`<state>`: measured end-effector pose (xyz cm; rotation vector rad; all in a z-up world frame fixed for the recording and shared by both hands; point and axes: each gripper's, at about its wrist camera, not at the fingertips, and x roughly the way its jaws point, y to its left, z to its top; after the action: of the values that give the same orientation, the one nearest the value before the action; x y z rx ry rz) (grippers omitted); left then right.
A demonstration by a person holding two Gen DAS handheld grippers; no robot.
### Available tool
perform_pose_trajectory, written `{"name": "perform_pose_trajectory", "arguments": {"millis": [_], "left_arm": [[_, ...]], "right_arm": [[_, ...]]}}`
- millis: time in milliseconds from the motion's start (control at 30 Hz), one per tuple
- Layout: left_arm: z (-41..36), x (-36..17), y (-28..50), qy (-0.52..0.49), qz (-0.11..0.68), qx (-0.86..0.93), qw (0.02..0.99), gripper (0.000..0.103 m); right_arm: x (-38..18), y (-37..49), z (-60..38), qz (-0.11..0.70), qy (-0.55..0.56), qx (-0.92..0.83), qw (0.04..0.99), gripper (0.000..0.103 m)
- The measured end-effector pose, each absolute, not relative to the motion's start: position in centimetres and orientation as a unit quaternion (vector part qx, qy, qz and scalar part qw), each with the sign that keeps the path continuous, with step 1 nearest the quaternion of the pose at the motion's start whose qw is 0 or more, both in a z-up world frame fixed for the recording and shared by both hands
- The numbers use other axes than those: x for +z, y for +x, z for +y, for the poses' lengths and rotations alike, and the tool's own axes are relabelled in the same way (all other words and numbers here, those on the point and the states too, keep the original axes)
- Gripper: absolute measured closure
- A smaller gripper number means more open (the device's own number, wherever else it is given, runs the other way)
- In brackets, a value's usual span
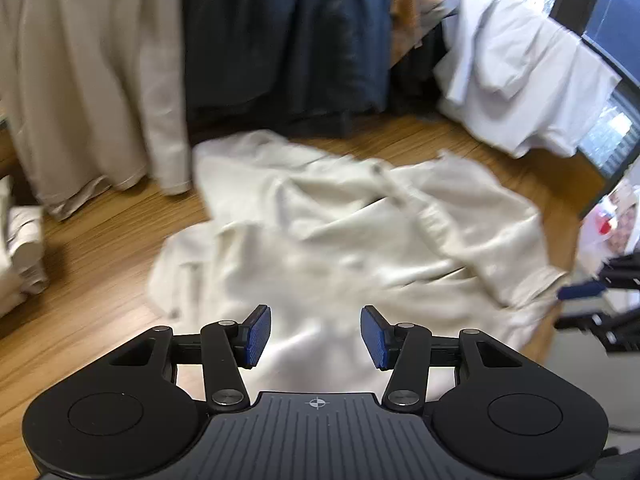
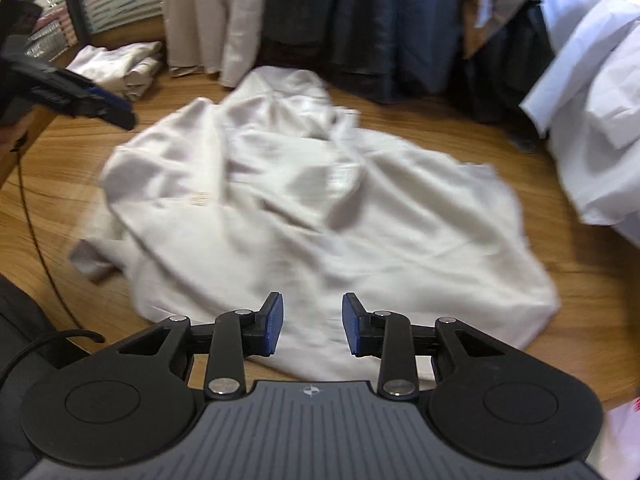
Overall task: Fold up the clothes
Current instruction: 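Open both grippers and drop the beige shirt onto the desk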
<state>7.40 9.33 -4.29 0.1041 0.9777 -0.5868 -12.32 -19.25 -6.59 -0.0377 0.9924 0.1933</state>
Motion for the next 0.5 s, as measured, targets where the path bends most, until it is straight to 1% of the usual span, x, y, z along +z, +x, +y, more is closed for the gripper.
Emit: {"name": "perform_pose_trajectory", "arguments": {"millis": [167, 300, 500], "left_arm": [[12.5, -5.7, 8.1, 0.052, 0.479, -0.273, 0.833, 0.049], [14.1, -6.7, 7.6, 0.055, 0.494, -0.288, 0.819, 0.048], [13.2, -8.1, 3.9, 0.080, 0.511, -0.359, 0.777, 0.046]], "right_arm": [[-8.8, -12.4, -12.2, 0.482, 0.004, 0.107, 0.870, 0.062], [-10.7, -12.2, -7.4, 0.483, -0.004, 0.107, 0.869, 0.062], [-12.6, -11.7, -4.2, 0.477, -0.016, 0.074, 0.876, 0.062]]}}
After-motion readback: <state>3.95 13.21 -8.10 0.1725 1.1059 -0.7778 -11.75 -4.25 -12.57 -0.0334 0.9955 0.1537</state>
